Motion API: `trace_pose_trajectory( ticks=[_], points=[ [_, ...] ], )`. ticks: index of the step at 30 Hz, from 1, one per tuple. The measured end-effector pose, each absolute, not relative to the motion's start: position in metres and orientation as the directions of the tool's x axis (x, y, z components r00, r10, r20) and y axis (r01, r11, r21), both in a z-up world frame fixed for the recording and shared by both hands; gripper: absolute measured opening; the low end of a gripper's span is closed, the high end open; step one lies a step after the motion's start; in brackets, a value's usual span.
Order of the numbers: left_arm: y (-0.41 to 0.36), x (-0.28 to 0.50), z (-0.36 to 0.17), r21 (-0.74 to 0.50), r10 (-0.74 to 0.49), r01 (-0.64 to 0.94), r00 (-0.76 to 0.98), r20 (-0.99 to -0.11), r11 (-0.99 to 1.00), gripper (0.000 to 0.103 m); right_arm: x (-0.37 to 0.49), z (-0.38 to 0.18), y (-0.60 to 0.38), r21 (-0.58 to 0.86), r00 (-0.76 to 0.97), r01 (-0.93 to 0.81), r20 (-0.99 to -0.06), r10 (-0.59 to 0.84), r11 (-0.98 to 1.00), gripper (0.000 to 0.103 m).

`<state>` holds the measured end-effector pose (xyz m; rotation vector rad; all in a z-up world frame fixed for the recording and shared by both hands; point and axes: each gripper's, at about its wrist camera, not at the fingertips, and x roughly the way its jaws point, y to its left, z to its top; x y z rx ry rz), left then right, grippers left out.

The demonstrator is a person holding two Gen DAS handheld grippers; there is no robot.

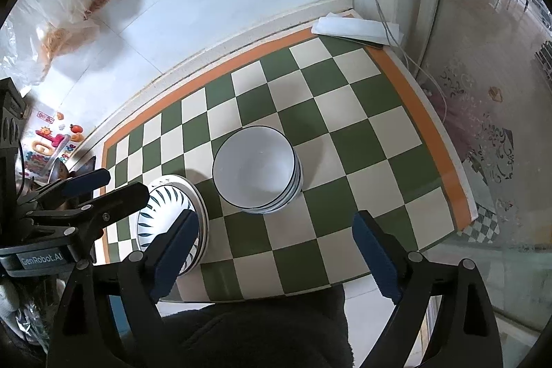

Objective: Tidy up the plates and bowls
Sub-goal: 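Grip the bowl stack rim with both tools and lift it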

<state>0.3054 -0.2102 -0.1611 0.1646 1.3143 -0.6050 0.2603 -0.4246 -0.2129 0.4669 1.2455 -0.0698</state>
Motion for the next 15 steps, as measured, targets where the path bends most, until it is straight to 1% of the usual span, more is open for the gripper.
trace_pose_trajectory(
  ticks=[7,11,12,15],
  points=[
    [-0.223,0.326,-0.191,-0.246,-0.316,0.454,0.084,-0.945,0.856,0.099,0.272,-0.238,-0.435,0.333,0.316,0.312,-0.919,0.233,0.89,0.093],
    [-0.229,0.351,-0.222,-0.284,-0.321,0.395,0.029,-0.947,0.874,0.099,0.286,-0.27,-0.451,0.454,0.336,0.331,-0.876,0.347,0.827,0.094],
    [-0.229,0.359,-0.235,-0.301,-0.323,0.365,0.0,-0.946,0.881,0.099,0.291,-0.286,-0.458,0.503,0.335,0.35,-0.855,0.396,0.79,0.094],
    [-0.229,0.377,-0.265,-0.333,-0.328,0.286,-0.066,-0.942,0.899,0.099,0.302,-0.326,-0.47,0.59,0.319,0.404,-0.807,0.497,0.699,0.094]
  ],
)
